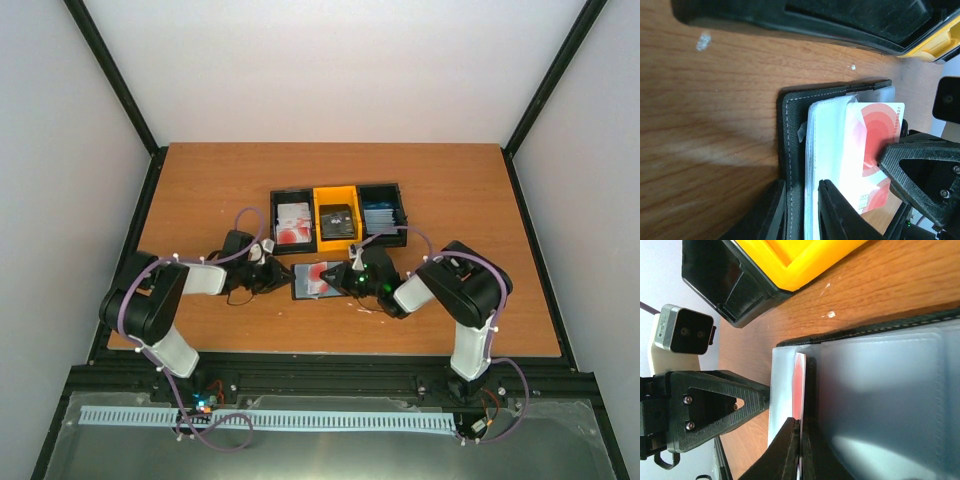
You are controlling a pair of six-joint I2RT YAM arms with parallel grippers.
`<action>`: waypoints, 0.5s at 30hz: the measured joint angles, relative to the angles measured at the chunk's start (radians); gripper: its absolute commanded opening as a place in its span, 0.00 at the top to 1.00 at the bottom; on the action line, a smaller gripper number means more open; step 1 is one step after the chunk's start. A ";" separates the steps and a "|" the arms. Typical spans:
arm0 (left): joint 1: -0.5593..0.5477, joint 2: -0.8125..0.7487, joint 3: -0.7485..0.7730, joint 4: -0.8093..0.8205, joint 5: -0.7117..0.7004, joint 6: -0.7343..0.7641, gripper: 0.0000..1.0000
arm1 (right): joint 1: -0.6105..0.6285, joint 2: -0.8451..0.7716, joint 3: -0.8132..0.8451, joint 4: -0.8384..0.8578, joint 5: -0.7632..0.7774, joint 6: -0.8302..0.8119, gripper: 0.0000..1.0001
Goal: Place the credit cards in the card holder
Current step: Insert the credit card into the card holder.
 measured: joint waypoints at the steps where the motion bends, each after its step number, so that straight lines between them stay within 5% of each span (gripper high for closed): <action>1: 0.000 -0.002 0.000 -0.001 -0.002 0.000 0.80 | 0.002 0.006 0.005 0.003 -0.005 0.000 0.96; 15: -0.002 -0.036 -0.006 -0.044 -0.041 -0.002 0.79 | 0.020 0.015 0.074 -0.099 -0.022 -0.020 0.63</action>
